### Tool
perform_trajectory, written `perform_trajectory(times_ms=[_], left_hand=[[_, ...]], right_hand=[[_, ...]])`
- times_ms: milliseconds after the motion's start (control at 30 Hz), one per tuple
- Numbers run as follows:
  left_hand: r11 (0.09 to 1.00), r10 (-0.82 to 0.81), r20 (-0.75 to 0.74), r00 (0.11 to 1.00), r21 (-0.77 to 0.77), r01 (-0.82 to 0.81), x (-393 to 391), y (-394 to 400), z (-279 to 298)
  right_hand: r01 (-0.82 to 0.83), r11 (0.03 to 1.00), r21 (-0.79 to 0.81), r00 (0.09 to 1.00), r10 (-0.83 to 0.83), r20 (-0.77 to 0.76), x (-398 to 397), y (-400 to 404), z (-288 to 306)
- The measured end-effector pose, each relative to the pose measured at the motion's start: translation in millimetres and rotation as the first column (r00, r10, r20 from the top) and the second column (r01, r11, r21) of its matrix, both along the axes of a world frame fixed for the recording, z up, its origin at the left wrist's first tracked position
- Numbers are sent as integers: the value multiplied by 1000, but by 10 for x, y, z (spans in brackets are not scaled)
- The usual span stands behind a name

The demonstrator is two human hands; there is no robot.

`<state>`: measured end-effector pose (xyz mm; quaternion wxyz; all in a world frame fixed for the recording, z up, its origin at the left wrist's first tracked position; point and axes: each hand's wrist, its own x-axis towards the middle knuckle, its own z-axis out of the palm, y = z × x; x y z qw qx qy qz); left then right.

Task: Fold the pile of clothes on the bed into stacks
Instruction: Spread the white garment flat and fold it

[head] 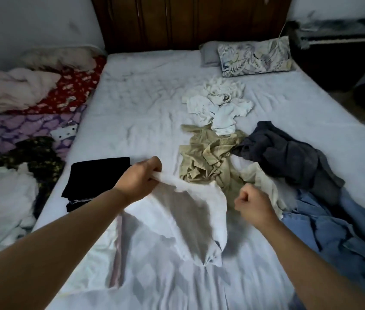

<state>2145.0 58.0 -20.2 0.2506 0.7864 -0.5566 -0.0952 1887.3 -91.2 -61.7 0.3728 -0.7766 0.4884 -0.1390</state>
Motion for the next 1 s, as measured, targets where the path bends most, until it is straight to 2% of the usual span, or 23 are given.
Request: perform_trajectory(times_ms=[67, 133, 267, 400, 467, 600, 667, 767, 833, 933, 1000], left_hand=[[995, 77, -87, 993, -49, -81, 35, 167, 154], [993, 85, -154, 984, -71, -97, 18, 310, 304], [994, -34, -199, 979, -110, 12, -79, 414, 573], [973, -201, -82, 976, -134, 189, -66, 431, 789], [964, -243, -65, 968, -128, 233, -54, 462, 891], [936, -317, -64, 946, -184, 301, -93, 557, 1156], [913, -355, -113, 928, -255, 318, -117, 613, 1307], [865, -422, -188, 887, -378, 331, -130, 681, 1465], [858, -422, -207, 883, -407, 314, -97, 686, 1498], [882, -371, -232, 899, -391, 263, -16, 699, 1468], [905, -338, -218, 915, -344, 252, 54, 736, 1391]], right_hand=[[112, 989, 97, 976, -128, 178, -73, -28, 196], [68, 990, 123, 971, -94, 221, -79, -14, 408], [-120, 992, 48, 987, 114, 111, 91, 247, 669], [-269, 963, -36, 963, 268, -12, 327, 646, 773], [-319, 946, -59, 948, 317, -43, 426, 782, 819], [-316, 946, -67, 948, 312, -58, 595, 831, 867], [-323, 945, -47, 944, 319, -86, 648, 777, 859], [-357, 927, 113, 924, 368, -106, 677, 712, 786], [-370, 910, 185, 907, 397, -138, 658, 698, 735], [-339, 913, 226, 937, 349, -2, 609, 725, 757], [-241, 936, 258, 967, 210, 143, 564, 679, 807]])
